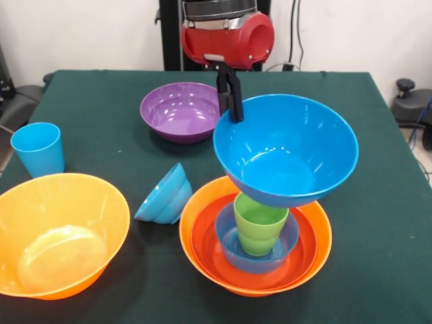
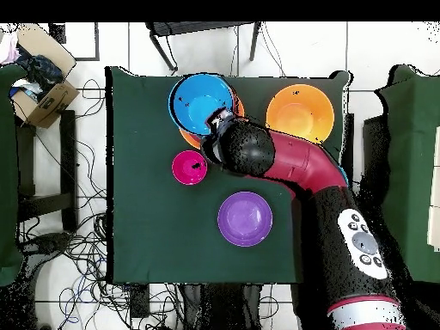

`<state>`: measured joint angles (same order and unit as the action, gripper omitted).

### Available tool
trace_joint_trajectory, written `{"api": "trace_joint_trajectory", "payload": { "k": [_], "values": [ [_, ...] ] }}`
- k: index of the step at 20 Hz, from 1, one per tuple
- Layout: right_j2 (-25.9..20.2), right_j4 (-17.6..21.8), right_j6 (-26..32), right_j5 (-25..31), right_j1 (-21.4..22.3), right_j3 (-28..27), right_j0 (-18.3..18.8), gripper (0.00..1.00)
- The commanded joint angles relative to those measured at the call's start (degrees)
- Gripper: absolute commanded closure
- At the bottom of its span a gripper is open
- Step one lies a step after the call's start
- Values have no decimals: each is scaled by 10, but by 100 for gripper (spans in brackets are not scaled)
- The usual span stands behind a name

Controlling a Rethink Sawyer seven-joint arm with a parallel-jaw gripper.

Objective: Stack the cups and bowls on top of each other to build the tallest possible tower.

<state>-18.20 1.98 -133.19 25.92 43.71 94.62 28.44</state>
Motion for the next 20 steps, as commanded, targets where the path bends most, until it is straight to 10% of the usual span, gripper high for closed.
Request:
{"api": "trace_joint_trajectory", "payload": {
  "k": [1, 20],
  "values": [
    [-36, 65, 46, -58, -13, 14, 3, 100],
    [-108, 144, 53, -121, -55, 36, 80, 100]
  ]
}}
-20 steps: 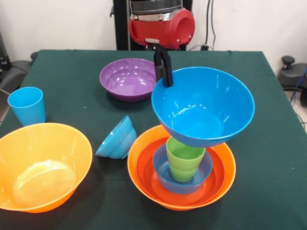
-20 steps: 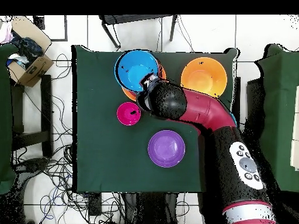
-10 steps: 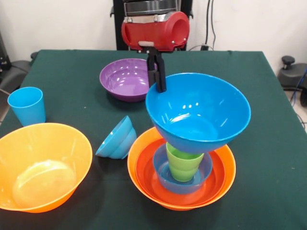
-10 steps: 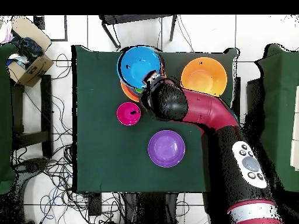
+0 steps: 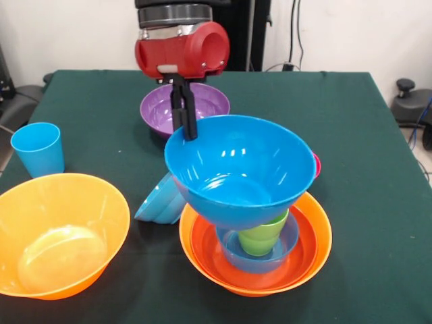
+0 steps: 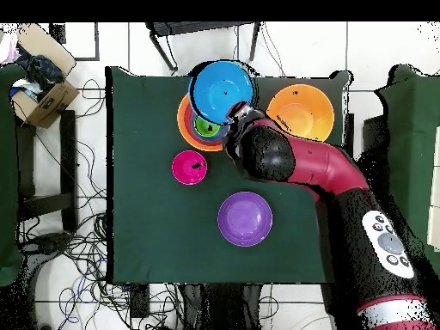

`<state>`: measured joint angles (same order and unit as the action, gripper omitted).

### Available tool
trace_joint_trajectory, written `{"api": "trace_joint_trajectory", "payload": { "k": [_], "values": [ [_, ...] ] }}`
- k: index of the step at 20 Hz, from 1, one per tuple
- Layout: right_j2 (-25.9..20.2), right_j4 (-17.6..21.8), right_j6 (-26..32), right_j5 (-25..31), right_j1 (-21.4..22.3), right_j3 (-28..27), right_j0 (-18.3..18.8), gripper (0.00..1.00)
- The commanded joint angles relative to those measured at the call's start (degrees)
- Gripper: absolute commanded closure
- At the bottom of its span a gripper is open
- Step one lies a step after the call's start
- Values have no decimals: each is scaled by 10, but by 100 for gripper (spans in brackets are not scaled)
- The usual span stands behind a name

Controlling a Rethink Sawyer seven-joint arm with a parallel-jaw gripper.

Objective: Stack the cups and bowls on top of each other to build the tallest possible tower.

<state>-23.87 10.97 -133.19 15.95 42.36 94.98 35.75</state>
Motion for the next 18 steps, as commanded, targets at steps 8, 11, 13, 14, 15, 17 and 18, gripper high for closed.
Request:
{"api": "trace_joint_trajectory", "payload": {
  "k": [8, 11, 13, 14, 15, 17, 18],
  "values": [
    [-57, 41, 9, -12, -27, 67, 5, 100],
    [-55, 36, -2, -14, -27, 74, 1, 100],
    [-54, 35, -5, -17, -25, 78, -1, 100],
    [-55, 34, -6, -18, -25, 79, 0, 100],
    [-55, 34, -6, -18, -24, 80, 0, 100],
    [-55, 34, -4, -17, -25, 78, 1, 100],
    [-54, 35, -3, -18, -26, 77, 1, 100]
  ]
}}
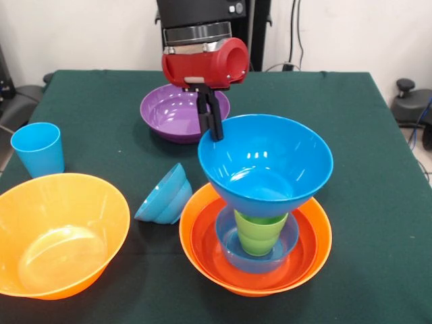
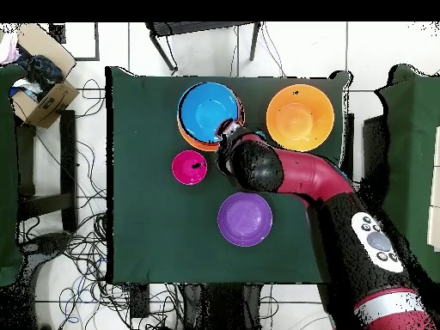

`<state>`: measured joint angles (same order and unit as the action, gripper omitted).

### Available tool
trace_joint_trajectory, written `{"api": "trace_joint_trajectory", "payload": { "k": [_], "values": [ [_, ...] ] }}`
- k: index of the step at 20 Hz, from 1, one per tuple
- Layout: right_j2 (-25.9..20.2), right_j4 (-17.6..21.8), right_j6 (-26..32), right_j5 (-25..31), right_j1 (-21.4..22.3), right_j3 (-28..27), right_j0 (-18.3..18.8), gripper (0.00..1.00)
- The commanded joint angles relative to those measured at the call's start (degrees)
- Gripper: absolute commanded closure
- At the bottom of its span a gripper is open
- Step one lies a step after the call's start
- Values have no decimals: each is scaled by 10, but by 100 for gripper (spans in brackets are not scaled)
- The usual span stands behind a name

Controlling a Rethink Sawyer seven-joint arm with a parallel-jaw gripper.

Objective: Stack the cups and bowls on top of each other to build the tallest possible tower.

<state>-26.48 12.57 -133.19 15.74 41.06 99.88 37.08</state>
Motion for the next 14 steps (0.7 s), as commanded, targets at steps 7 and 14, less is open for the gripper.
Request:
{"api": "trace_joint_trajectory", "payload": {
  "k": [7, 14],
  "values": [
    [-26, 27, -1, -35, -28, 16, -14, 100],
    [-21, 30, -5, -49, -29, 11, -18, 100]
  ]
}}
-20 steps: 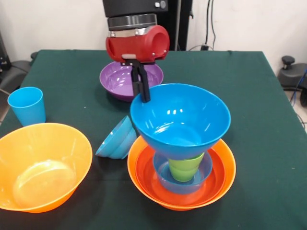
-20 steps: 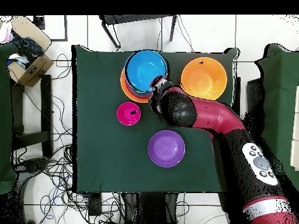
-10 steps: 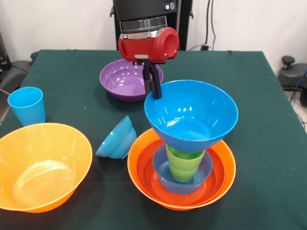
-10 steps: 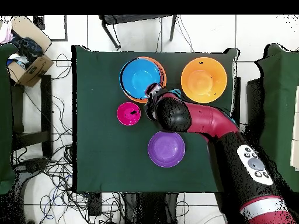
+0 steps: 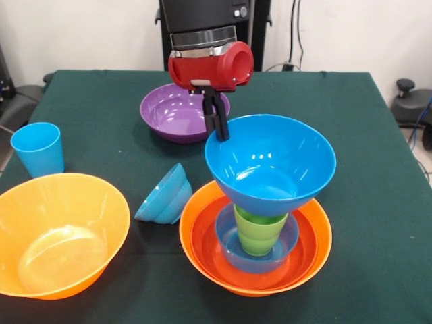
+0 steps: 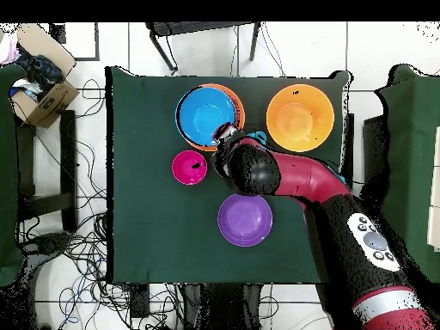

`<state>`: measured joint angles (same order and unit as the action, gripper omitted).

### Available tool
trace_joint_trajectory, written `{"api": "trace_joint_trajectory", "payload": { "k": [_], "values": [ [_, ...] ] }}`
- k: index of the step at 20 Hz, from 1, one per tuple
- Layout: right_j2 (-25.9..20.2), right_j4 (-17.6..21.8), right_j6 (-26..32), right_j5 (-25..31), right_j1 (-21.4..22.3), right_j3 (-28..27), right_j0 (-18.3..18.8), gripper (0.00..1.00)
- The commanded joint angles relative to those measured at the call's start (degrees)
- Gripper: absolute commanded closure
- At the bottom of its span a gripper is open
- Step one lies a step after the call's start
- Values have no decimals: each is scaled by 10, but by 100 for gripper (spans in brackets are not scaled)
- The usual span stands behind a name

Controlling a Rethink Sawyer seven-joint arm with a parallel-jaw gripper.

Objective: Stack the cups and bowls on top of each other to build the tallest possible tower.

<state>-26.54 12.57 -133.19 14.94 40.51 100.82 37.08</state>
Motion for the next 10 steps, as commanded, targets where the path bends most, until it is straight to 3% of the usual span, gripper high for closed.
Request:
{"api": "trace_joint_trajectory", "payload": {
  "k": [1, 10],
  "values": [
    [-20, 30, -6, -43, -25, 2, -18, 100],
    [-19, 27, -5, -48, -25, 6, -17, 100]
  ]
}}
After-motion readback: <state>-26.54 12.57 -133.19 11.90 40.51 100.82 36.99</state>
